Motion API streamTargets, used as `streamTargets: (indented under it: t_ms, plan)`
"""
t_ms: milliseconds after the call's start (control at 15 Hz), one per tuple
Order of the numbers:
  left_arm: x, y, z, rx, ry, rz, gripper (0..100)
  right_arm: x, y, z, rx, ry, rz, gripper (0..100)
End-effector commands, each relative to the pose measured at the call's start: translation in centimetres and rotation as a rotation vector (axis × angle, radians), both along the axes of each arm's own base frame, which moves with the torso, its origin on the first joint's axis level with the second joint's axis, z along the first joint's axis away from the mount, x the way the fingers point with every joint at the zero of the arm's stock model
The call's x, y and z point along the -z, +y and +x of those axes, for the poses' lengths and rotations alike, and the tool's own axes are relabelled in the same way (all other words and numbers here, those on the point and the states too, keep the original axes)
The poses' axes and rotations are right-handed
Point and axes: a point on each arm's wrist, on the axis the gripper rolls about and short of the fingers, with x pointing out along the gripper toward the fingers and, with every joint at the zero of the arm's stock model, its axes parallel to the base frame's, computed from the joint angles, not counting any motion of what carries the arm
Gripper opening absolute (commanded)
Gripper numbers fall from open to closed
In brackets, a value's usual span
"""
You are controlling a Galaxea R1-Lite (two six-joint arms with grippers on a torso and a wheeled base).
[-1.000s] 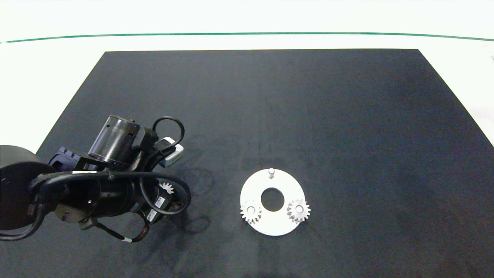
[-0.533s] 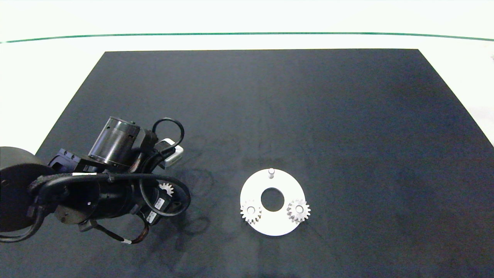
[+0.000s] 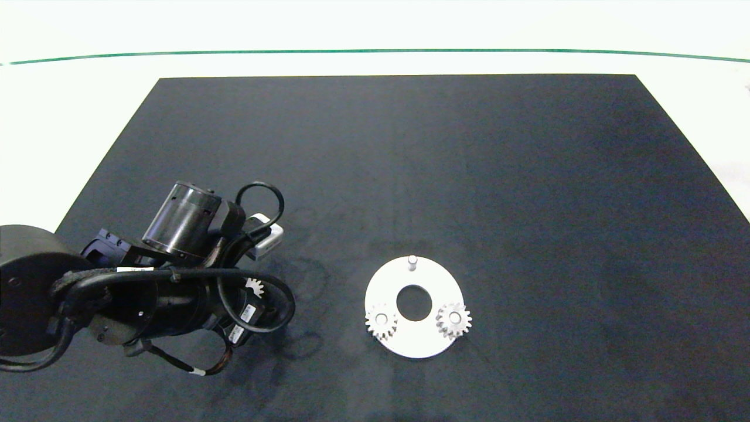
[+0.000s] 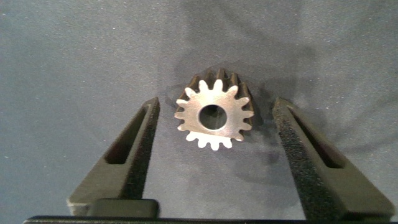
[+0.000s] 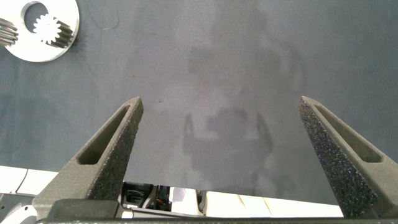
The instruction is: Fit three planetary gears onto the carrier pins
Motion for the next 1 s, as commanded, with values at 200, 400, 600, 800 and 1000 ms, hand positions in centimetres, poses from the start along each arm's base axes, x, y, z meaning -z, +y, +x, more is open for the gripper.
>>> streamTargets:
  t_ms: [200, 400, 600, 800, 1000]
  plan:
    - [0.23, -1.07, 0.03, 0.012, 0.007, -0.018, 58, 0.02, -0.01, -0.02, 0.002, 0.002, 0.0, 100]
    - [0.47, -1.24, 0.23, 0.009, 0.016, -0.018, 52, 0.02, -0.01, -0.02, 0.002, 0.002, 0.0, 100]
    - [0.59, -1.22, 0.28, 0.0, 0.02, -0.023, 46, 0.03, 0.0, 0.01, 0.002, 0.004, -0.001, 100]
    - [0.55, -1.2, 0.31, -0.001, 0.02, -0.025, 40, 0.03, 0.0, 0.01, 0.002, 0.004, -0.001, 100]
    - [0.55, -1.21, 0.25, 0.001, 0.02, -0.025, 34, 0.03, 0.0, 0.01, 0.002, 0.004, -0.001, 100]
